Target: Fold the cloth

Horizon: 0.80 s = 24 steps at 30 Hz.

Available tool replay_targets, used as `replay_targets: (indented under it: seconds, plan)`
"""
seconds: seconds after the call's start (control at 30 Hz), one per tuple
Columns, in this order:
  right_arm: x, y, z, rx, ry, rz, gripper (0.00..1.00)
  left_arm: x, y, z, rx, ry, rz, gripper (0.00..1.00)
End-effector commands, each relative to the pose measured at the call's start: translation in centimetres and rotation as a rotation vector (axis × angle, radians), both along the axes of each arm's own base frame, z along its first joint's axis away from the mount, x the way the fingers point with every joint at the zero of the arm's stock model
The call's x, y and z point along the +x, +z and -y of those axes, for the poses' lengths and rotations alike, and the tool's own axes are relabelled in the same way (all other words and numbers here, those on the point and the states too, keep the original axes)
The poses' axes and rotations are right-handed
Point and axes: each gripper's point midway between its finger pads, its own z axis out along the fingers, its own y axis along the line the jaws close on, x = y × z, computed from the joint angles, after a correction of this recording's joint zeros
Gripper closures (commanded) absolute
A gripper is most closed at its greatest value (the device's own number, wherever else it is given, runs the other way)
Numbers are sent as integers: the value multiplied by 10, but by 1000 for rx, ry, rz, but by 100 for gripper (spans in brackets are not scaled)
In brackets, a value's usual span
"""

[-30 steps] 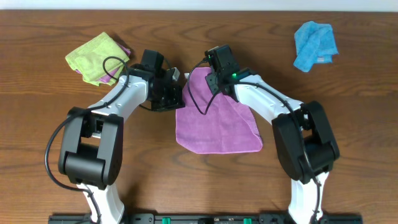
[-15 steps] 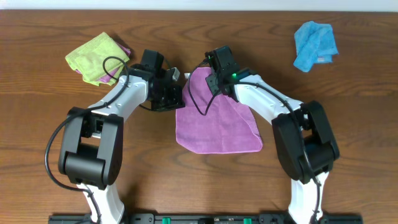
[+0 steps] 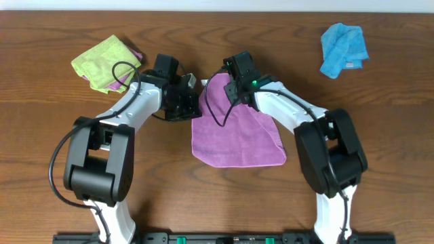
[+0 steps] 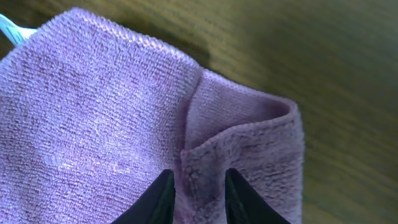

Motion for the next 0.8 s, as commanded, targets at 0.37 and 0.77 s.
replay_targets:
  seconds: [0.37, 0.77]
  plan:
    - [17, 26, 28, -104, -146, 111, 99, -3, -4, 2, -4, -2, -17, 95]
    - [24, 45, 95, -271, -309, 158, 99, -3, -4, 2, -4, -1, -16, 94]
